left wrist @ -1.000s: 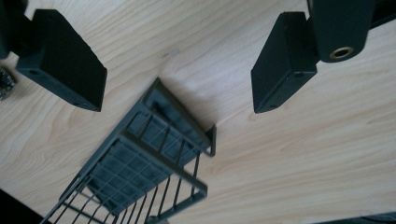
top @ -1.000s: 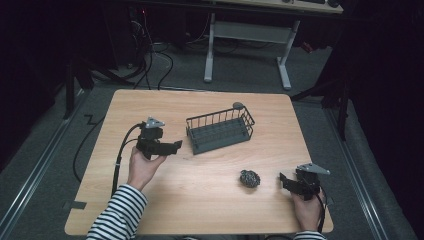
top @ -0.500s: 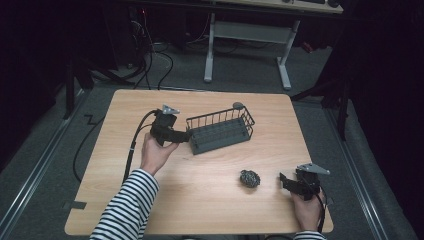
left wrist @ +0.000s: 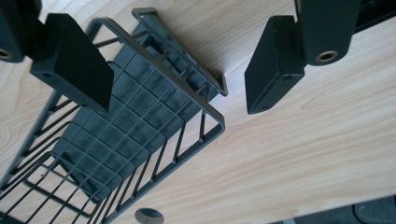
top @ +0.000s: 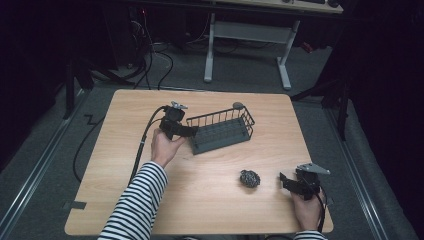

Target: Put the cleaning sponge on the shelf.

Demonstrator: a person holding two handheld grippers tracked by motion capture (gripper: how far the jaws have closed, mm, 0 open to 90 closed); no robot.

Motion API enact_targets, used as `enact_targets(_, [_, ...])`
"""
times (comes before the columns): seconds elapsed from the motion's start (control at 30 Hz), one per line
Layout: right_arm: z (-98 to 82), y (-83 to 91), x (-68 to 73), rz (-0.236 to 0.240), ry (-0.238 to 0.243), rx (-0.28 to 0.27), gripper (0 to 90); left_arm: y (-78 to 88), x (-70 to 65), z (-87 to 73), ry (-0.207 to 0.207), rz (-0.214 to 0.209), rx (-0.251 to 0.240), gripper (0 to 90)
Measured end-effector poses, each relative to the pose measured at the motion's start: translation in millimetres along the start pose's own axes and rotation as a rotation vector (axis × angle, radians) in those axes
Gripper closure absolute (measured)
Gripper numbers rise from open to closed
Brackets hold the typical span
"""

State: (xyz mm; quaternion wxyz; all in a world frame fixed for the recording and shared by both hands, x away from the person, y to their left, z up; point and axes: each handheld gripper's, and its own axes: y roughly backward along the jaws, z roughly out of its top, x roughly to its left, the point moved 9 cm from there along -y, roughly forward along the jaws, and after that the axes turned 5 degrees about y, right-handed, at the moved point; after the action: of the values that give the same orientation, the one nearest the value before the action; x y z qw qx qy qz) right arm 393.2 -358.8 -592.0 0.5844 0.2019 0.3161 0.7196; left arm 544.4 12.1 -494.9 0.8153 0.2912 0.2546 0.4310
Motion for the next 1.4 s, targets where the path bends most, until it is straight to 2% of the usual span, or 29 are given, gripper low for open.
enact_targets(0.27, [0.2,-0.2,0.0,-0.001,0.002,-0.002,30.6,-12.3,-4.4,-6.5,-0.007,-0.005,0.037,32.0])
enact_targets(0.43, [0.1,-0.1,0.1,-0.001,0.0,-0.002,30.6,-13.5,-5.9,-8.4,-0.016,-0.003,0.045,39.7])
enact_targets(0.53, [0.1,-0.1,0.2,-0.001,-0.001,-0.002,30.6,-13.4,-6.3,-11.7,-0.041,0.003,0.058,44.2])
enact_targets(0.7, [0.1,-0.1,0.2,-0.001,-0.001,-0.002,30.6,-11.9,-7.7,-13.3,-0.031,-0.004,0.054,46.5])
enact_targets(1.07, [0.2,-0.2,0.1,-0.001,0.001,-0.003,30.6,2.2,-2.4,-27.0,-0.006,-0.017,0.026,48.3])
enact_targets(1.4, [0.2,-0.2,0.1,-0.001,0.002,-0.002,30.6,23.0,0.9,-47.5,0.007,-0.027,0.006,48.1])
